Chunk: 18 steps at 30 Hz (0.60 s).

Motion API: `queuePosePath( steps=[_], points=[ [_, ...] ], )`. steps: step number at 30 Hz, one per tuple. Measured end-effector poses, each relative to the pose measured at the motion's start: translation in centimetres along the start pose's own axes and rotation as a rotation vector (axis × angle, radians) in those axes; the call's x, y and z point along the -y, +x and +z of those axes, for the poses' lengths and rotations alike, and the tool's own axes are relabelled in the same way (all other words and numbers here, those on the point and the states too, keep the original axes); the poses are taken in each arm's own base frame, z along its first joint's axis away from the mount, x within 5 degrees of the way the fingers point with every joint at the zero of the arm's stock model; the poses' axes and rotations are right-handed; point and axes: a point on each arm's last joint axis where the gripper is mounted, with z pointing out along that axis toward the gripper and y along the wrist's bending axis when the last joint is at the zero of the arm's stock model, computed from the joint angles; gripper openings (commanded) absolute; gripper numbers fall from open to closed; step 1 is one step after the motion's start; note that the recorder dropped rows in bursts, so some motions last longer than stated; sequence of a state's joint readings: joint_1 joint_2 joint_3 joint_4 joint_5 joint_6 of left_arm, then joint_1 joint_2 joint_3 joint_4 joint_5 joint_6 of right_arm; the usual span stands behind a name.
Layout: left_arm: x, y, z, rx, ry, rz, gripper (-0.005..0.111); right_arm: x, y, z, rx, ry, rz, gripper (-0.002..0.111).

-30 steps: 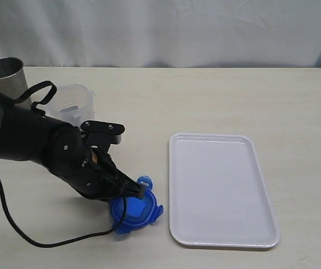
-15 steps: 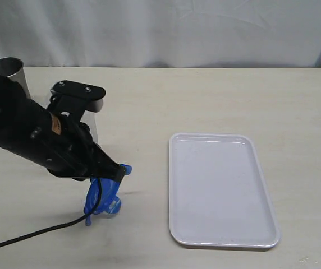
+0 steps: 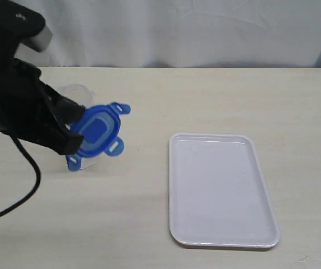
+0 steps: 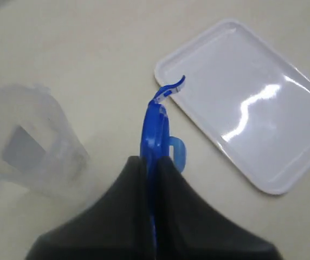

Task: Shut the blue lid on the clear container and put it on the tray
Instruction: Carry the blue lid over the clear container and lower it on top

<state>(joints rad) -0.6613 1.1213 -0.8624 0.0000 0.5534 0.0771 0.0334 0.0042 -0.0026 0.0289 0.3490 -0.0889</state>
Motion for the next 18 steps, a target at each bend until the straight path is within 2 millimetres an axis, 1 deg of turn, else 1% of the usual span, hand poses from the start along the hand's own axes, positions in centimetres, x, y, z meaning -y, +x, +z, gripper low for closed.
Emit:
queuePosePath(
  steps=[2,4,7,9,12,13,15,18],
  points=[
    [-0.5,-0.5,-1.1,0.076,-0.057,0.105,0.0,0.0,0.0,0.0,0.0,0.0,0.0,0.004],
    [-0.9,-1.1,-1.7,0.138,-0.113,0.202,0.0,0.0,0.0,0.0,0.0,0.0,0.0,0.004],
    [-1.3,-1.9,-2.0,0.22,-0.184,0.342,0.0,0.0,0.0,0.0,0.0,0.0,0.0,0.004],
    [-1.5,-2.5,-1.9,0.259,-0.234,0.464,0.0,0.0,0.0,0.0,0.0,0.0,0.0,0.004],
    [-1.7,-3.0,-1.1,0.266,-0.306,0.67,0.0,0.0,0.0,0.0,0.0,0.0,0.0,0.004],
    [-2.0,-3.1,-0.6,0.248,-0.332,0.731,0.0,0.0,0.0,0.0,0.0,0.0,0.0,0.004],
    [-2.8,-3.1,0.2,0.212,-0.371,0.757,0.0,0.0,0.0,0.0,0.0,0.0,0.0,0.004],
    [-5.0,-3.2,1.4,0.139,-0.456,0.714,0.0,0.0,0.0,0.0,0.0,0.0,0.0,0.004]
  ],
)
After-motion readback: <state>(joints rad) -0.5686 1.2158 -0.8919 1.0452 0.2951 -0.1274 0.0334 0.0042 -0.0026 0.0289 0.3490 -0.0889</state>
